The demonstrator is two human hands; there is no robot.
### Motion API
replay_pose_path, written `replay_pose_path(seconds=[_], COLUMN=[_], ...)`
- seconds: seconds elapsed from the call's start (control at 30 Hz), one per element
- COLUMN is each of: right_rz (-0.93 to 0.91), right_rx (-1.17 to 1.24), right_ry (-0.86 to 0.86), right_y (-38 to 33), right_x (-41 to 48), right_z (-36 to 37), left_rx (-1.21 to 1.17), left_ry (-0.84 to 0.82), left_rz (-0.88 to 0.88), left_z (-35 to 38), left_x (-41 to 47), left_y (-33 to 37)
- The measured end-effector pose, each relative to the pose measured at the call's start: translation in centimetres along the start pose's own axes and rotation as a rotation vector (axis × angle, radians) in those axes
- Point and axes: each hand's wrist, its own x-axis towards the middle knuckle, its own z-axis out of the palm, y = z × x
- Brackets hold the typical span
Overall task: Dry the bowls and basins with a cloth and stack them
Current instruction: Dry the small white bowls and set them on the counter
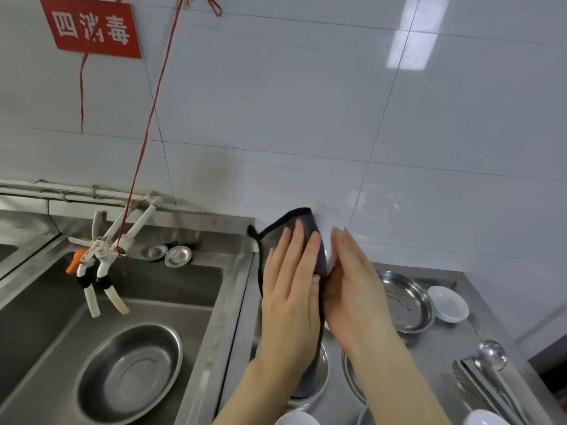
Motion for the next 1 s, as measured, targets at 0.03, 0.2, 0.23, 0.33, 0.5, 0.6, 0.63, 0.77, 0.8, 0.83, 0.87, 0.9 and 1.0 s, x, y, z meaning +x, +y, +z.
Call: replay_pose_path(seconds=[0.03, 0.2, 0.23, 0.33, 0.5, 0.6, 0.63, 0.77, 0.8, 0.83, 0.87, 0.9, 1.0], right_rz=[-0.017, -0.061, -0.070, -0.073, 0.002, 0.034, 0.048, 0.083, 0.088, 0.096, 0.104, 0.115, 0.139], right_rx=[-0.066, -0.501, -0.566, -0.654, -0.386, -0.316, -0.311, -0.370, -0.381, -0.377, -0.363, -0.345, -0.292], right_ry=[-0.013, -0.059, -0.090, -0.144, -0.143, -0.172, -0.178, -0.211, -0.210, -0.206, -0.196, -0.196, -0.217], right_y=[0.0, 0.6, 0.6, 0.5, 0.6, 1.2, 1.5, 2.6, 2.9, 3.0, 3.1, 3.1, 2.8], right_x=[-0.1, -1.3, -1.5, -1.7, -0.7, -0.6, -0.6, -0.1, 0.2, 0.4, 0.7, 1.0, 1.7], right_z=[-0.2, -0.9, -0.9, -1.1, -0.8, -0.8, -0.8, -1.5, -1.7, -1.8, -1.9, -1.8, -1.5], left_rx=[0.025, -0.189, -0.257, -0.377, -0.046, -0.013, -0.065, -0.400, -0.451, -0.460, -0.442, -0.416, -0.305], left_ry=[-0.037, -0.146, -0.166, -0.189, -0.163, -0.136, -0.125, -0.062, -0.051, -0.044, -0.036, -0.019, 0.052], left_rz=[0.008, -0.104, -0.155, -0.299, -0.053, -0.043, -0.087, -0.450, -0.524, -0.562, -0.577, -0.586, -0.611], left_z=[-0.4, -2.3, -2.7, -3.6, -3.0, -3.1, -3.3, -3.9, -3.9, -4.0, -4.0, -4.1, -4.4], left_x=[0.4, 3.6, 4.0, 4.3, 2.3, 1.7, 1.7, 1.9, 1.9, 2.0, 2.1, 2.2, 2.2], left_y=[-0.2, -1.1, -1.5, -2.5, -1.7, -2.6, -3.0, -4.1, -4.2, -4.3, -4.5, -4.8, -6.2])
